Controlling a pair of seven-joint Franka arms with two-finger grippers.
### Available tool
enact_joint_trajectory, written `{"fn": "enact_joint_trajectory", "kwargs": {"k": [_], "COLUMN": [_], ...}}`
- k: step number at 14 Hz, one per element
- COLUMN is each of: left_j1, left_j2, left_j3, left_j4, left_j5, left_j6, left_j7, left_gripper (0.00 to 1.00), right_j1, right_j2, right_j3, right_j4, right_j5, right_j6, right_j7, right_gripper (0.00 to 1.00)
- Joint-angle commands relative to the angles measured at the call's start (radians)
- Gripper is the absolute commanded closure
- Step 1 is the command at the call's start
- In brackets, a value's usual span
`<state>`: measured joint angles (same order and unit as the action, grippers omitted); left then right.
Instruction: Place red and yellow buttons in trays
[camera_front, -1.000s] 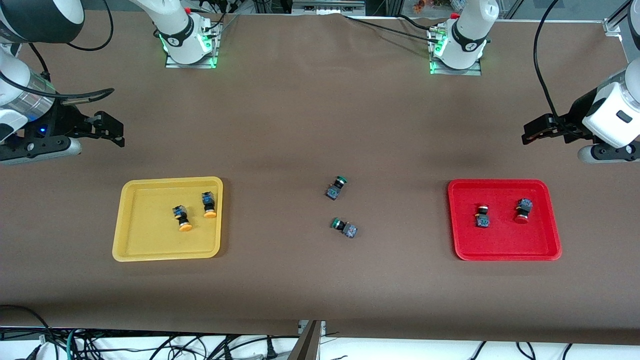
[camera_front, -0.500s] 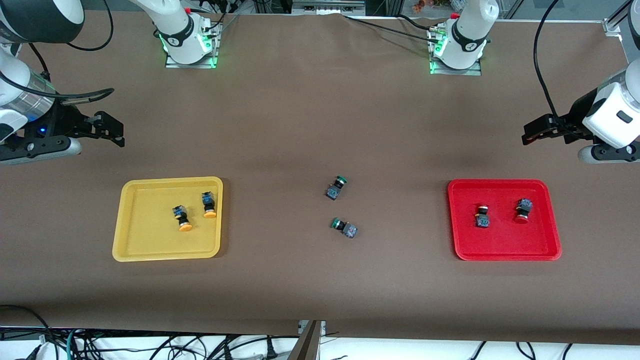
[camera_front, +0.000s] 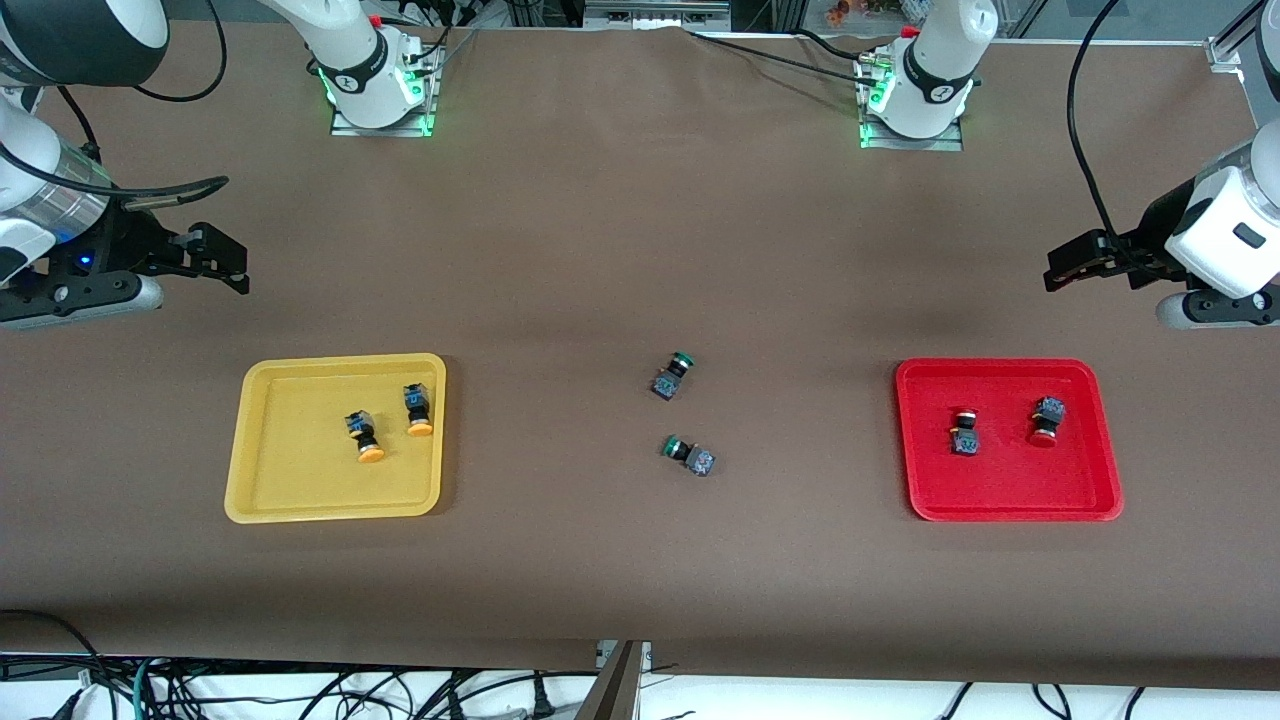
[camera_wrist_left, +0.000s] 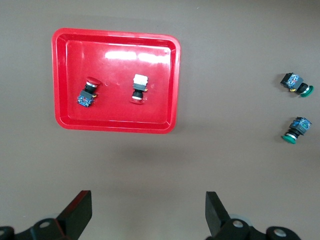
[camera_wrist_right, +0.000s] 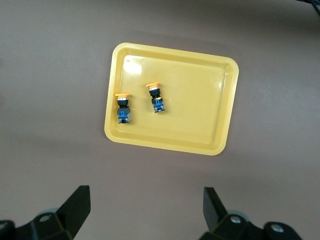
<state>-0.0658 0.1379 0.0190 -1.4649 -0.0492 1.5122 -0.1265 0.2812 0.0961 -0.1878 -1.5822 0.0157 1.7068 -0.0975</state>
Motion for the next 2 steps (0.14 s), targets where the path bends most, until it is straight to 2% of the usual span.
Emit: {"fn": "enact_joint_trajectory", "kwargs": {"k": [1,2], "left_j1": [-0.005,-0.005], "left_j2": [0.017,0.019], "left_j3": [0.006,0.006], "left_j4": [0.038,0.038], "left_j5": [-0.012,-0.012], "left_j6": [-0.026,-0.026], "left_j7": [-0.004,-0.002], "left_gripper": [0.00,0.00], "right_j1": [0.001,0.001], "right_j2": [0.007,0.005], "right_j3": [-0.001,-0.001], "right_j4": [0.019,0.019], "right_j5": [-0.007,-0.007], "right_j6": [-0.015,-0.015], "right_j7": [0.012,0.012], "right_gripper": [0.00,0.00]}}
